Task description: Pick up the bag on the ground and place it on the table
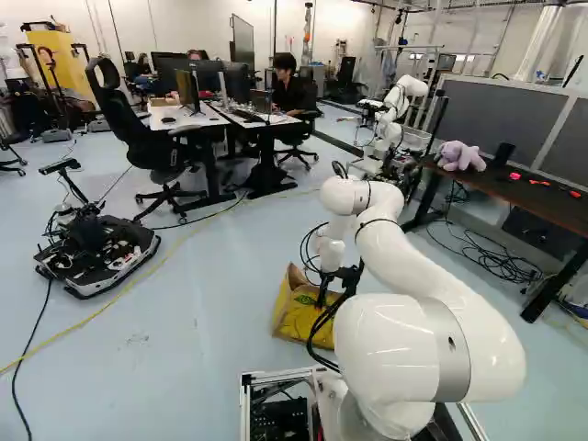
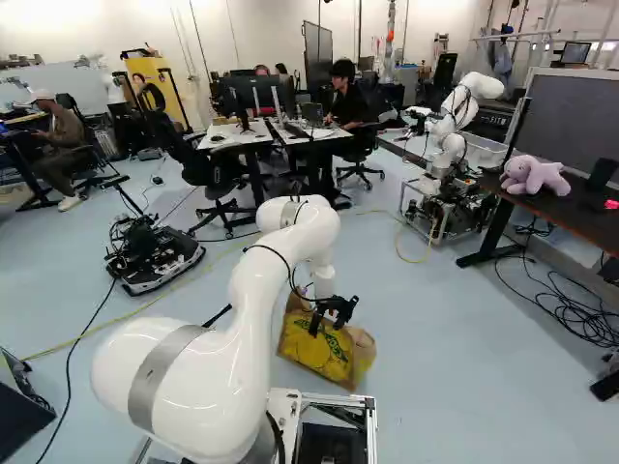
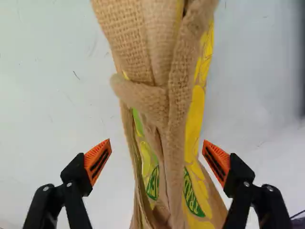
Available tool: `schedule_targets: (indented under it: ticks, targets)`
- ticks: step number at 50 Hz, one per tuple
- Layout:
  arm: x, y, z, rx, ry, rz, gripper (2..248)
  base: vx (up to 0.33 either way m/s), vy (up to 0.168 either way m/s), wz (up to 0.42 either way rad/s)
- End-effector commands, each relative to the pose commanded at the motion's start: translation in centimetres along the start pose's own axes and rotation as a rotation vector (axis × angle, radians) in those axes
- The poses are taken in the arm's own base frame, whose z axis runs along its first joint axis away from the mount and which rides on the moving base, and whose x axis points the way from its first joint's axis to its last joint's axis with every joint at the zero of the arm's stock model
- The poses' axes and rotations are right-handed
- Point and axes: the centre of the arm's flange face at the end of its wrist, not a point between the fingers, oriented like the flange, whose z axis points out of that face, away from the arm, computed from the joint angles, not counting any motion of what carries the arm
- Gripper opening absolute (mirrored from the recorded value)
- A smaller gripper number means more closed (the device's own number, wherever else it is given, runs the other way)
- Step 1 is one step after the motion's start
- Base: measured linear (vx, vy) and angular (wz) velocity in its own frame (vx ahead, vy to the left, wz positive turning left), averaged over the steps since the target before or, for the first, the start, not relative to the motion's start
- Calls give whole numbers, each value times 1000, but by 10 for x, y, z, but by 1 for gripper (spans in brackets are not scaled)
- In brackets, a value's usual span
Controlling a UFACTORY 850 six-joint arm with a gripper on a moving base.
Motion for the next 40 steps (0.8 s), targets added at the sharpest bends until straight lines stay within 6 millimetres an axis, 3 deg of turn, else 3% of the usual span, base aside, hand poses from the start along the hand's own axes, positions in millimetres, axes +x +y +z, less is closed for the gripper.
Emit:
schedule_targets:
  ticks: [3, 4, 8, 9, 14, 15, 19, 20, 24, 25, 29, 30, 40]
  targets:
    - [0, 0, 0, 0, 0, 0, 246, 0, 0, 0]
    - [0, 0, 0, 0, 0, 0, 213, 0, 0, 0]
    - [0, 0, 0, 0, 0, 0, 213, 0, 0, 0]
    - [0, 0, 0, 0, 0, 0, 175, 0, 0, 0]
    - [0, 0, 0, 0, 0, 0, 175, 0, 0, 0]
    - [0, 0, 0, 0, 0, 0, 137, 0, 0, 0]
    - [0, 0, 0, 0, 0, 0, 137, 0, 0, 0]
    - [0, 0, 0, 0, 0, 0, 99, 0, 0, 0]
    - [0, 0, 0, 0, 0, 0, 99, 0, 0, 0]
    - [0, 0, 0, 0, 0, 0, 62, 0, 0, 0]
    - [0, 0, 0, 0, 0, 0, 62, 0, 0, 0]
    - [0, 0, 0, 0, 0, 0, 26, 0, 0, 0]
    - [0, 0, 0, 0, 0, 0, 22, 0, 0, 0]
